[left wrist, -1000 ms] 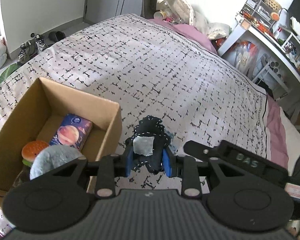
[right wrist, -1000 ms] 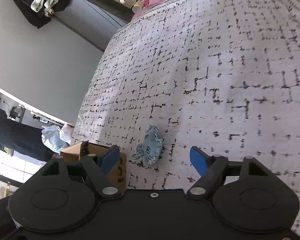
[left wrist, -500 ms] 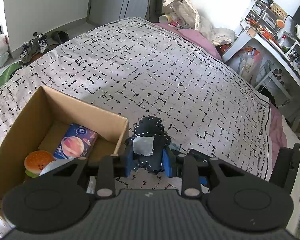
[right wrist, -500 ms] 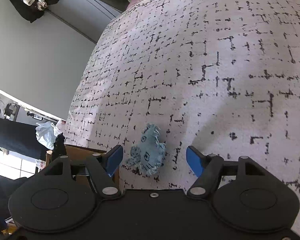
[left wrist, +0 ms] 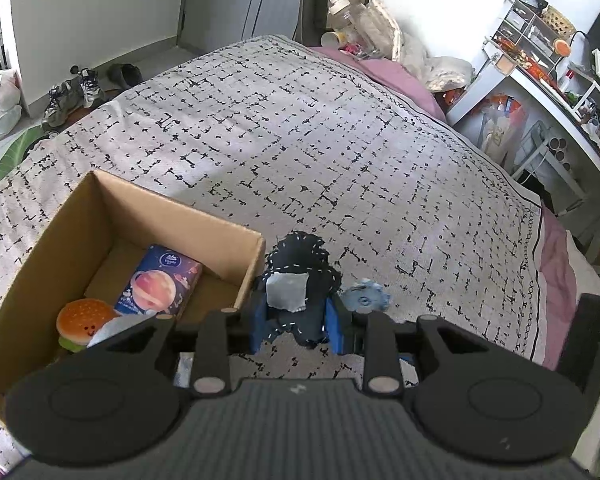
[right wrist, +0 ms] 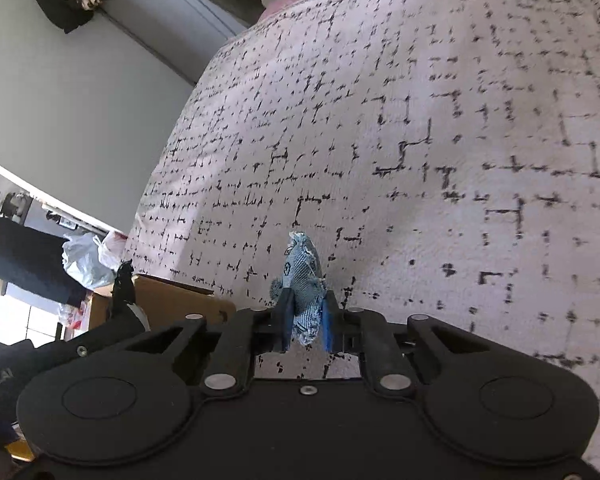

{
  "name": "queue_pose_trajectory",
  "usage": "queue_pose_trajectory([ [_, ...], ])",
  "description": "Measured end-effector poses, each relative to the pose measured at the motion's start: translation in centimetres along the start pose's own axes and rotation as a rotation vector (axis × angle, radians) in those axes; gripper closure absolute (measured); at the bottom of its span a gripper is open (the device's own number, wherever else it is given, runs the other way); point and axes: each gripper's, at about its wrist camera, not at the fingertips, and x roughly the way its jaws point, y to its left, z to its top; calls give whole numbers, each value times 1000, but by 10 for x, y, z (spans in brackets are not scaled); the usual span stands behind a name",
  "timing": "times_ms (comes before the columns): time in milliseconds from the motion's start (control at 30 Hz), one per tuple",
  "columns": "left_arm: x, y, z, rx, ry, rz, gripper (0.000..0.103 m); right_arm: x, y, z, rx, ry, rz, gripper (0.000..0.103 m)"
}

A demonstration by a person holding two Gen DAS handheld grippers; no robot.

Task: Organize soft objects
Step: 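Carry the black plush over the box with the left gripper while the right carries the blue plush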

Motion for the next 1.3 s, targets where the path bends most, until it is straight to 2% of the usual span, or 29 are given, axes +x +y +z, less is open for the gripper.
queue_pose_trajectory([
  [733,-50,9,-4,1,-39,-32,73,-71,17,-22,-26,-121,-56,89],
  [1300,-79,58,12,-33,-70,-59,73,-101,66,-39,-96,-220,-114,89],
])
